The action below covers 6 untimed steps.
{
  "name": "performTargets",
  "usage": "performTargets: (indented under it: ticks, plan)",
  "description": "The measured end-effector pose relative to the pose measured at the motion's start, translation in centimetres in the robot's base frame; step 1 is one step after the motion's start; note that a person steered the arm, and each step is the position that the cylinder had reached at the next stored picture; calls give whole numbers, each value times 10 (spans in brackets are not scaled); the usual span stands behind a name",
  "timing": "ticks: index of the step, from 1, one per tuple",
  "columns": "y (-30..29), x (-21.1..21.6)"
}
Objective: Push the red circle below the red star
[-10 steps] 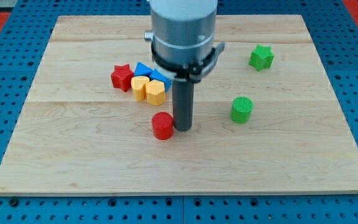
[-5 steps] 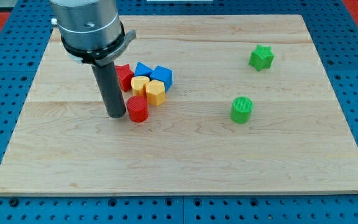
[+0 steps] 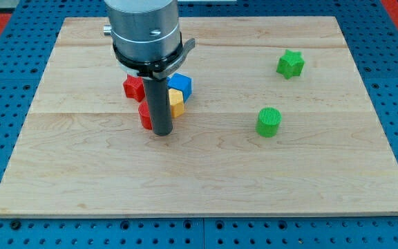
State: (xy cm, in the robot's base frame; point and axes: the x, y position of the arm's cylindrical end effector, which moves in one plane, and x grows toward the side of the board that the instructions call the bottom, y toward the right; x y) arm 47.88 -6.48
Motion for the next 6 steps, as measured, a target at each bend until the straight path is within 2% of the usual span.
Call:
performTargets:
  ticks: [2,3,4,5,6]
  plan:
    - [-29,-10]
    - [-26,-23]
    - [-1,-9]
    - [99,15]
    - [175,62]
